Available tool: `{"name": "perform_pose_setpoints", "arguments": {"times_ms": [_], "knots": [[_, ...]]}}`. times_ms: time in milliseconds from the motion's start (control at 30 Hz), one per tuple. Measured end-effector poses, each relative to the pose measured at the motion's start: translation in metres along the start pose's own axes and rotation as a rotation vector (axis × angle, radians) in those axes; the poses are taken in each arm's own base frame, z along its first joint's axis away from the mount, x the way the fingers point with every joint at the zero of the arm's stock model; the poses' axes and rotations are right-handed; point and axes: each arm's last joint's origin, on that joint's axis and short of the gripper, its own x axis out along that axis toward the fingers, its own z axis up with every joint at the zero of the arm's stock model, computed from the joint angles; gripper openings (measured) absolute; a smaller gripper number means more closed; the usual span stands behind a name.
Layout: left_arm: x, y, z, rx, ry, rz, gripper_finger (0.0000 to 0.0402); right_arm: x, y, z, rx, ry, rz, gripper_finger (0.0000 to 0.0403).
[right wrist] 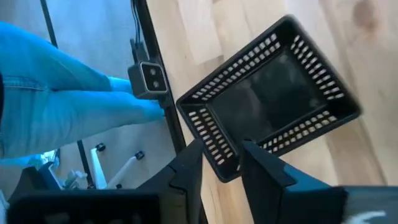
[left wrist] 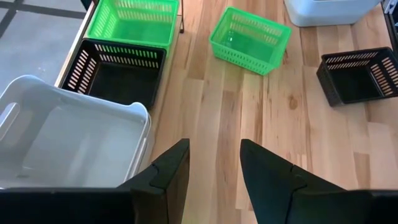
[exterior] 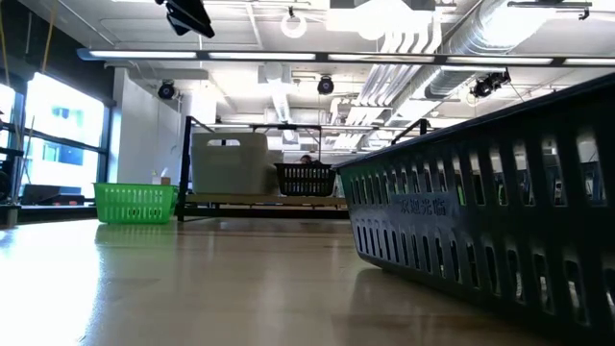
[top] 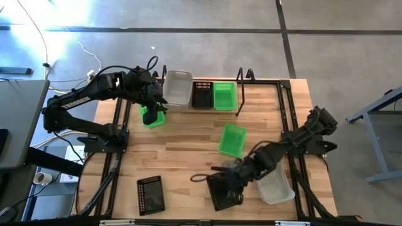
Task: Stack baskets on shelf by color
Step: Stack the right black bin on the black bin on the shelf
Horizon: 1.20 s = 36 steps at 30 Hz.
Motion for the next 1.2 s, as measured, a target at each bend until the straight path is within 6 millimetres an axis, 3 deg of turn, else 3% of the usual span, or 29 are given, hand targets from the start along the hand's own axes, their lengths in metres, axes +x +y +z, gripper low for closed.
{"name": "perform_pose_setpoints", "arguments": {"times_ms": [267,767,1200], "knots": [[0.0,0.0,0.0,-0.001,0.002,0.003,0.0132,0.031,0.011,-0.024,-0.218,-0.056,-0.011,0.0148],[0.0,0.002,0.0,-0.028,0.01,0.064,0.0132,0.09,0.028,-0.049,-0.505,-0.02,0.004,0.0141],[0.0,0.002,0.0,-0.049,0.01,0.067,0.0132,0.133,0.014,-0.059,-0.544,0.078,-0.085,0.014]]}}
